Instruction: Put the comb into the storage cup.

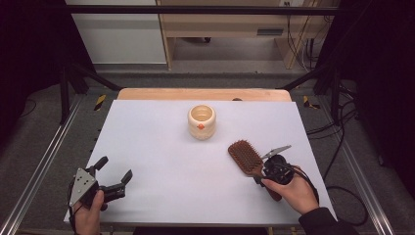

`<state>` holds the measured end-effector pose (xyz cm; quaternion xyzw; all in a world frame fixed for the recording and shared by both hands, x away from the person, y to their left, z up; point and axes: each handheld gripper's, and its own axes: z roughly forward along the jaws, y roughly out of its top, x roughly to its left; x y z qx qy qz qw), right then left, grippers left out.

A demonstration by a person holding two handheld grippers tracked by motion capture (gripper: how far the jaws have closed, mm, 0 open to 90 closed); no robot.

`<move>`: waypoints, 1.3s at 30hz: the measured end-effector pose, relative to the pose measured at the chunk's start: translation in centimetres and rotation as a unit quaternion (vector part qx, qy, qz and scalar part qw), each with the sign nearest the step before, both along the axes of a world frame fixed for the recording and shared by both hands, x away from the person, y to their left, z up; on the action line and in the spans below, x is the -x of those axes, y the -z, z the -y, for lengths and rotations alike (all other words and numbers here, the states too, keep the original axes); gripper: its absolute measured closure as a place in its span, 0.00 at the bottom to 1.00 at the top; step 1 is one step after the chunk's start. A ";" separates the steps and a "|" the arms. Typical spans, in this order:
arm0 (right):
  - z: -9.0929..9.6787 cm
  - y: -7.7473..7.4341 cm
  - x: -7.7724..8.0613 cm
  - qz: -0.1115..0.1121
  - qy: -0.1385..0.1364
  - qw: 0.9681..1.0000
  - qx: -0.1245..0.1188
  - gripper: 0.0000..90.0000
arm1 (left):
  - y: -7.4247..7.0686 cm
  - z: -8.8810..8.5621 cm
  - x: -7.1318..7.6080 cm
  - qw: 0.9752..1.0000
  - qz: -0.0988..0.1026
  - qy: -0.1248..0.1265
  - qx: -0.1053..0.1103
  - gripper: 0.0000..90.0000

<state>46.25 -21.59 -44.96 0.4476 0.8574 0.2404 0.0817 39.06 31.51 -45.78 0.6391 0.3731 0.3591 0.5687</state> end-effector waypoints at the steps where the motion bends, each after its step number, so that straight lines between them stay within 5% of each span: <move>1: 0.0 0.0 0.0 0.000 0.000 1.000 0.000 0.53 | 0.0 0.0 0.0 1.000 0.000 0.000 0.000 0.03; 39: 0.0 0.7 -0.9 -0.020 0.014 0.999 0.026 0.80 | 0.0 0.0 0.0 1.000 0.001 0.000 0.001 0.03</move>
